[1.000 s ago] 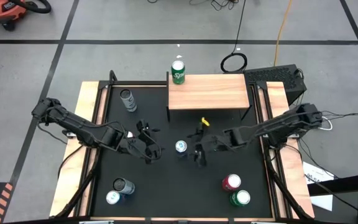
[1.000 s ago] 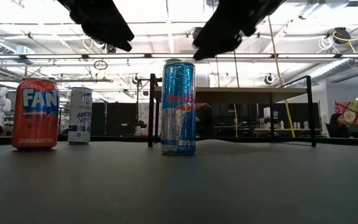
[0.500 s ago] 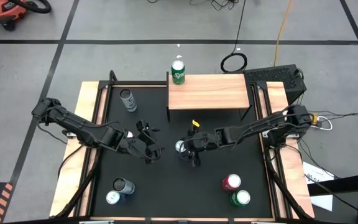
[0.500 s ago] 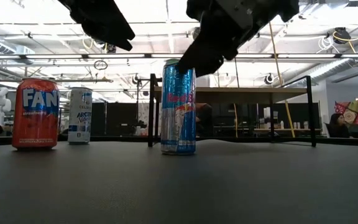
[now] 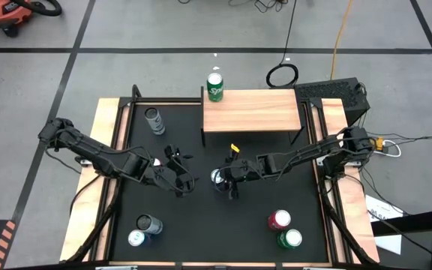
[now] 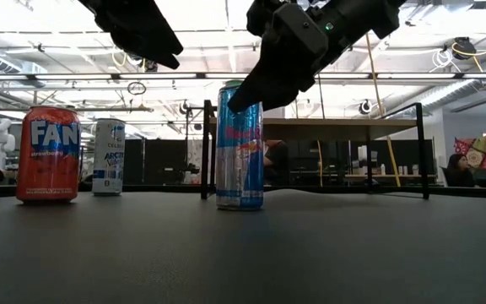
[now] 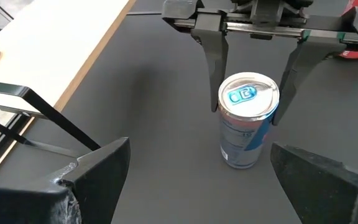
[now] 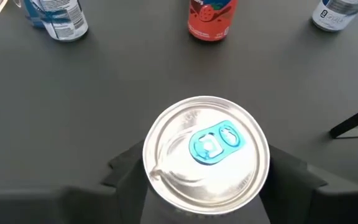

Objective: Place canned beverage on shelf
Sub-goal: Put the top blue soda can on the shelf

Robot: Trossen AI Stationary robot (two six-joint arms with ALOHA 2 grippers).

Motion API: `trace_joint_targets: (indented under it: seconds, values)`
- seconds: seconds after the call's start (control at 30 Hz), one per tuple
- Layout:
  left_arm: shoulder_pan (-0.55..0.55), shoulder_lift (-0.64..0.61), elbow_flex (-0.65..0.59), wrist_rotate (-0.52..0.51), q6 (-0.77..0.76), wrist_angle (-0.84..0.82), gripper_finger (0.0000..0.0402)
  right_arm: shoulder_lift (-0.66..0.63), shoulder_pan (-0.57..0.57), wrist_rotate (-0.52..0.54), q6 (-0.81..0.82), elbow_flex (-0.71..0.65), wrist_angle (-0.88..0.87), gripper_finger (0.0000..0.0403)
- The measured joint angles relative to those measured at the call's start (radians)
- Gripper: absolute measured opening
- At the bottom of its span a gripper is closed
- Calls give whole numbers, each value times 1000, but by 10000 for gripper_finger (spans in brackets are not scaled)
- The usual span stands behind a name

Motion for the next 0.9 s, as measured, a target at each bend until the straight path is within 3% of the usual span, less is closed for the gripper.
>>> trace_joint_targets:
  seconds: [0.6,0.9]
  values:
    - [0,0,0,0,-2,-46,384,-6,0,0,7,0,-19,228]
    - [3,129,0,4,107,148,384,-113,-22,0,3,-2,-49,229]
